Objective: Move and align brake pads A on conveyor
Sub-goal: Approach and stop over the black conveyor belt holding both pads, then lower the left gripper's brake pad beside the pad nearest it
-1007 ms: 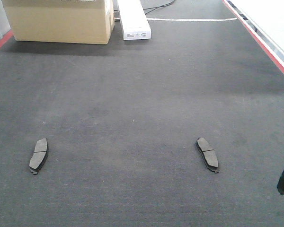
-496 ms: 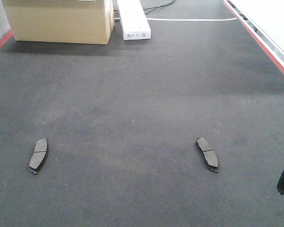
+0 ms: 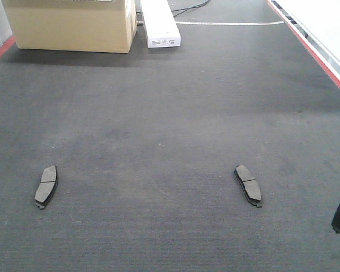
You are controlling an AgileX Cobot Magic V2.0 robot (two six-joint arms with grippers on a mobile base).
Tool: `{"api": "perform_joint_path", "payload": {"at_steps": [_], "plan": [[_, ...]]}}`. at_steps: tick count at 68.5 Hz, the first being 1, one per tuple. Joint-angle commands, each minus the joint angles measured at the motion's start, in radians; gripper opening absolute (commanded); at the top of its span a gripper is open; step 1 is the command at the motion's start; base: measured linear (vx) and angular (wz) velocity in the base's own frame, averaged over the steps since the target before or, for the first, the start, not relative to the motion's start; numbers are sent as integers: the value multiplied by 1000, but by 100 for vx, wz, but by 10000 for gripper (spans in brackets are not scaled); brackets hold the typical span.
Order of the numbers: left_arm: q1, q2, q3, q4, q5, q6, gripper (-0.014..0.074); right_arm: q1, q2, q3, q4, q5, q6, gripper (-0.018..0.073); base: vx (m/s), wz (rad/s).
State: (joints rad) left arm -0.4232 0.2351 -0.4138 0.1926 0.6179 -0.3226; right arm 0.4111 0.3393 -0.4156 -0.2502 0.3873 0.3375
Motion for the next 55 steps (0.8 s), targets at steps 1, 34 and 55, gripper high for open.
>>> {"api": "perform_joint_path", "payload": {"at_steps": [1,34,55], "plan": [[-4,56,-45,15,-138,-32,-1,-4,5,-32,-15,-97,-4,-4,0,0],[-4,856,-442,-20,-143,-105,22,-4,5,-32,-15,-97,-4,-4,0,0],[-4,1332,-640,-44,-86,-186,36,-4,5,-32,-15,-97,-4,-4,0,0]]}}
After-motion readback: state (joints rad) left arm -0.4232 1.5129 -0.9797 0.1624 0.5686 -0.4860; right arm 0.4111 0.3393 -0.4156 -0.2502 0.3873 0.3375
